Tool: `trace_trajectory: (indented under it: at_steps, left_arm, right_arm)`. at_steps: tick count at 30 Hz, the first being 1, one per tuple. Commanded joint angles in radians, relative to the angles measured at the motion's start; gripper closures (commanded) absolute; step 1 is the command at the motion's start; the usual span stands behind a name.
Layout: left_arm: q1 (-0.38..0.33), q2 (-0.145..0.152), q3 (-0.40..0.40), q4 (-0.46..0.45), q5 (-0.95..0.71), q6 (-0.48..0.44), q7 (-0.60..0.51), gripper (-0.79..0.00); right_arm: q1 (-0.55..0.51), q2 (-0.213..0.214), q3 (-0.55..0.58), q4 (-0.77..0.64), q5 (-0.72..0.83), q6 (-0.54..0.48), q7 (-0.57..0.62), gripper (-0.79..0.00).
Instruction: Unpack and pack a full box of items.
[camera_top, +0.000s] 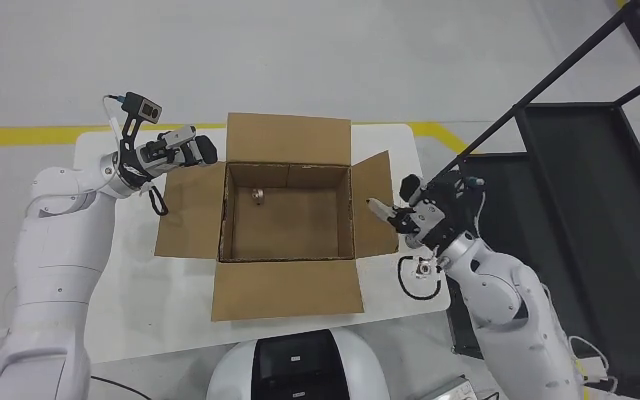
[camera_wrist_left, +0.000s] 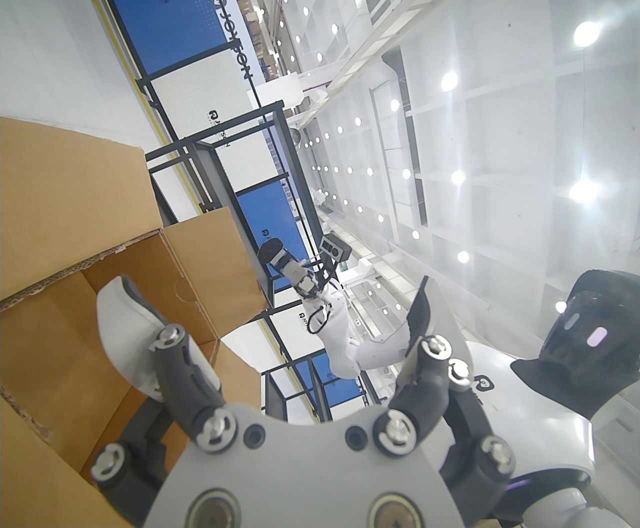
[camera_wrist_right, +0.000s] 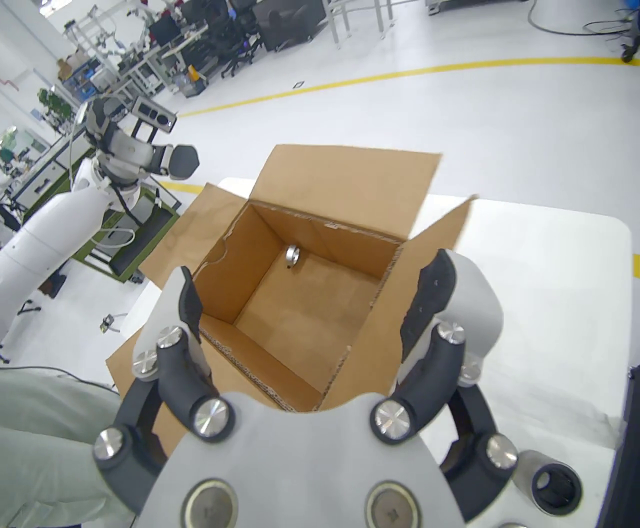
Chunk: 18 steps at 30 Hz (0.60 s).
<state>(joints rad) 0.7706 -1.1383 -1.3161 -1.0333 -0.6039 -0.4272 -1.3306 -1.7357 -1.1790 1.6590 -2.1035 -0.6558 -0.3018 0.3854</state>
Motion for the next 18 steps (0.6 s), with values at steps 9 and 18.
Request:
trace_trajectory:
  at_steps: [9, 18]
  left_arm:
    - [0.0, 0.0, 0.0, 0.0, 0.0, 0.0, 0.0, -0.785]
    - [0.0, 0.0, 0.0, 0.0, 0.0, 0.0, 0.0, -0.785]
  right_arm:
    - [-0.113, 0.005, 0.141, 0.091, -0.004, 0.052, -0.008, -0.785]
    - [-0.14, 0.016, 0.135, 0.248, -0.118, 0.035, 0.109, -0.785]
